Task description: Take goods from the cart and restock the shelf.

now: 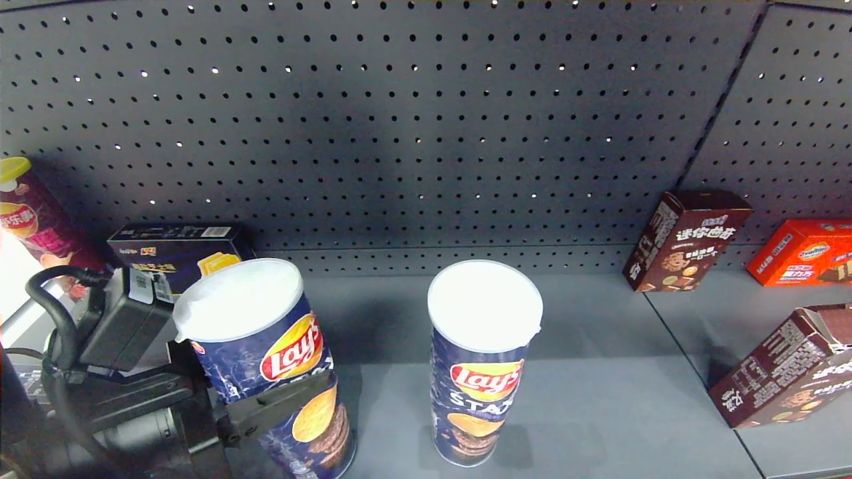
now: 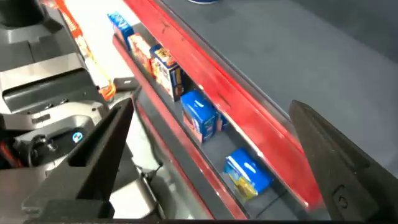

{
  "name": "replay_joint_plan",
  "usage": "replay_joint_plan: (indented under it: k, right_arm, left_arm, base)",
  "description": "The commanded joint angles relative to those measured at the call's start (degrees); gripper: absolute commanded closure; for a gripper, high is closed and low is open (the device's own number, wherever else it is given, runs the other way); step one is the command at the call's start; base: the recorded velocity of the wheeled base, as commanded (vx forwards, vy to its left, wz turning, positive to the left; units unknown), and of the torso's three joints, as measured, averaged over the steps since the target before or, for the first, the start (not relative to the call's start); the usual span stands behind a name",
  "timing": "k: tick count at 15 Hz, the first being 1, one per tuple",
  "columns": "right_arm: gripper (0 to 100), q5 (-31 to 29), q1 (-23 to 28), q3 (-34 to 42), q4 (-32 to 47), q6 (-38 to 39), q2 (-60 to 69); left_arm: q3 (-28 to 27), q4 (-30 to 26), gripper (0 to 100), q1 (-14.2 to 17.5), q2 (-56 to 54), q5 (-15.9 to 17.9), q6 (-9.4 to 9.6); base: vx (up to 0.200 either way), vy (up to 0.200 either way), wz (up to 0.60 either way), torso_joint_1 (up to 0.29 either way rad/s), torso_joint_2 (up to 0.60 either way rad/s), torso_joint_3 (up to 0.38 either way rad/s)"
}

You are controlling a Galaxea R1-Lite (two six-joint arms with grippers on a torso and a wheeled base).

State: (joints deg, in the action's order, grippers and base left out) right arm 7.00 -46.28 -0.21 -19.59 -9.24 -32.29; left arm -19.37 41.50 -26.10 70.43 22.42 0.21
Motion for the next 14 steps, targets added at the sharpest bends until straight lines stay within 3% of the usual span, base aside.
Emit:
replay_joint_plan:
  k: [1, 9, 14]
  right_arm:
    - [0, 0.0, 0.2, -0.1, 0.3, 0.0, 5.0]
    - [0, 0.0, 0.4, -0.1, 3.4, -0.4, 12.0]
    - [0, 0.4, 2.7, -0.8, 18.5, -1.0, 25.0]
  left_arm:
    - [-0.2, -0.1, 100, 0.0, -0.1, 0.0, -0.03]
    - [-1.2, -0.1, 100, 0.0, -0.2, 0.0, -0.03]
    - [-1.2, -0.1, 100, 0.0, -0.2, 0.0, -0.03]
  base:
    - [0.000, 0.000, 0.00, 0.000, 0.00, 0.000]
    - [0.000, 0.000, 0.00, 0.000, 0.00, 0.000]
    - [0.000, 0.000, 0.00, 0.000, 0.00, 0.000]
